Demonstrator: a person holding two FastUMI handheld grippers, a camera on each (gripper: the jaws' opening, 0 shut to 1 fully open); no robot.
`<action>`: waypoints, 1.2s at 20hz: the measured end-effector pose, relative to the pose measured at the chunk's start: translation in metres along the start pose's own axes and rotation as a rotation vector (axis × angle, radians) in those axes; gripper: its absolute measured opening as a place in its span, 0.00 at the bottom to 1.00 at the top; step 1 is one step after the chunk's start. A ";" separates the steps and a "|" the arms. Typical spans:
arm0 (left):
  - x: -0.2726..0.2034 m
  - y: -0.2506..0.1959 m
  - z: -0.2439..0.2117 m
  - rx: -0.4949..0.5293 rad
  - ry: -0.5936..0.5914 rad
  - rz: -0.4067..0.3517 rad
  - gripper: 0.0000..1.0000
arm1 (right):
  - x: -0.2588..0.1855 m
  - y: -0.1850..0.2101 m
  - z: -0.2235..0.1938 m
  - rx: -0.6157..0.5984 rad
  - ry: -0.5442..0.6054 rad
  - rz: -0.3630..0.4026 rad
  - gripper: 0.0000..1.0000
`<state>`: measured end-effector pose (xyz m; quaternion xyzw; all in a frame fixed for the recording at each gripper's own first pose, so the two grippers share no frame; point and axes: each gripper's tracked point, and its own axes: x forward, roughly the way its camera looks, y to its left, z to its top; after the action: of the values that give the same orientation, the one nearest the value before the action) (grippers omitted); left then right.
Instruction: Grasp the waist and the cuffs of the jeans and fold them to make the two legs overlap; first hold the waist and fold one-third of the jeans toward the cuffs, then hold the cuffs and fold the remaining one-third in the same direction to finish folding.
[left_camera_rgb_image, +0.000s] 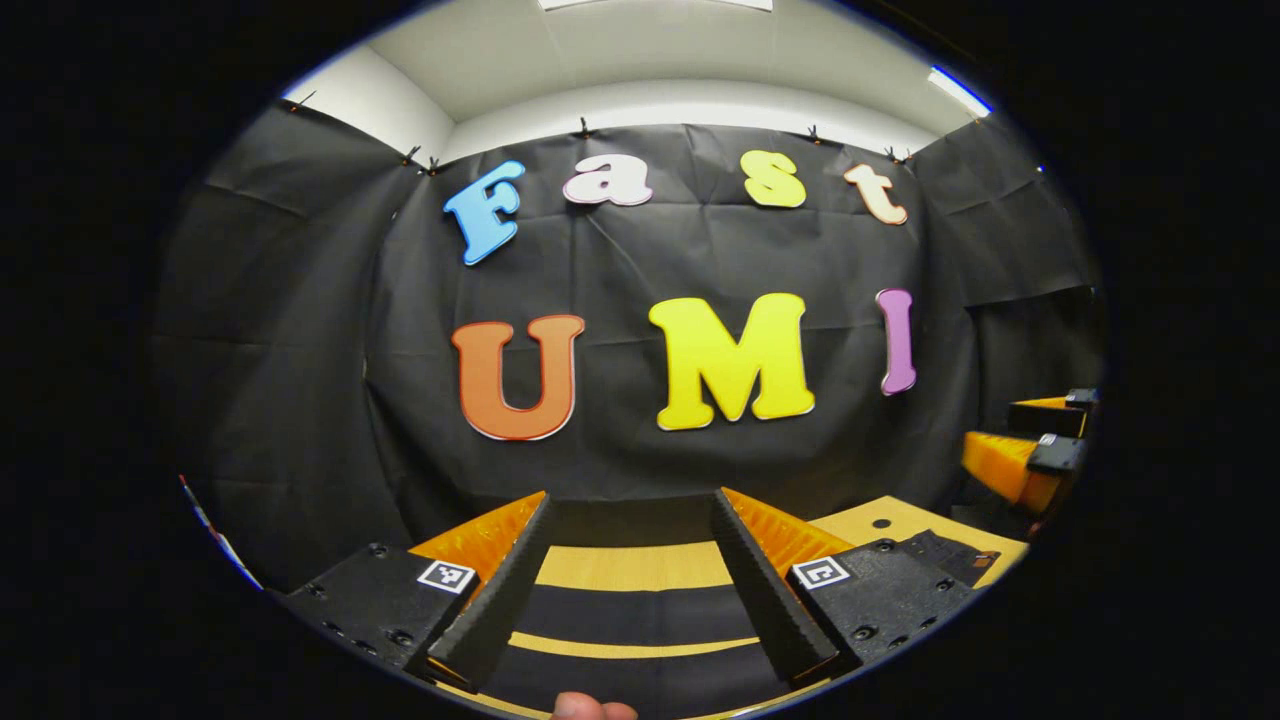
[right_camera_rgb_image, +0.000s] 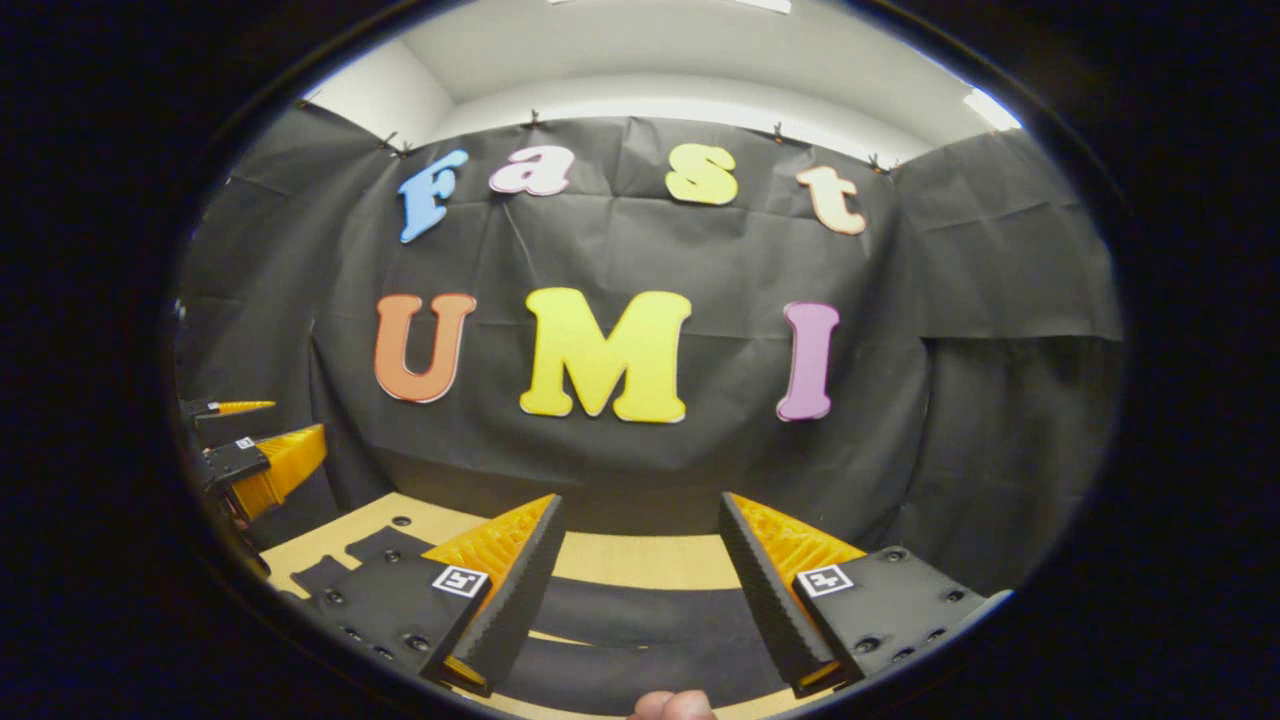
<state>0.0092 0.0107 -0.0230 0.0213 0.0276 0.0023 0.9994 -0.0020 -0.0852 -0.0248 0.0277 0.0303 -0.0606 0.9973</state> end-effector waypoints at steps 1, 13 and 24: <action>0.001 0.013 -0.010 -0.001 0.024 0.024 0.99 | 0.002 -0.016 -0.010 0.015 0.031 -0.021 0.96; -0.049 0.139 -0.191 -0.314 0.476 0.258 1.00 | -0.005 -0.211 -0.151 0.420 0.408 -0.225 1.00; -0.085 0.132 -0.309 -1.202 0.711 0.445 0.99 | -0.043 -0.230 -0.293 0.759 0.703 -0.317 0.98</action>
<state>-0.0936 0.1550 -0.3211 -0.5276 0.3390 0.2269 0.7451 -0.0897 -0.2905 -0.3258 0.3998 0.3418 -0.2041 0.8257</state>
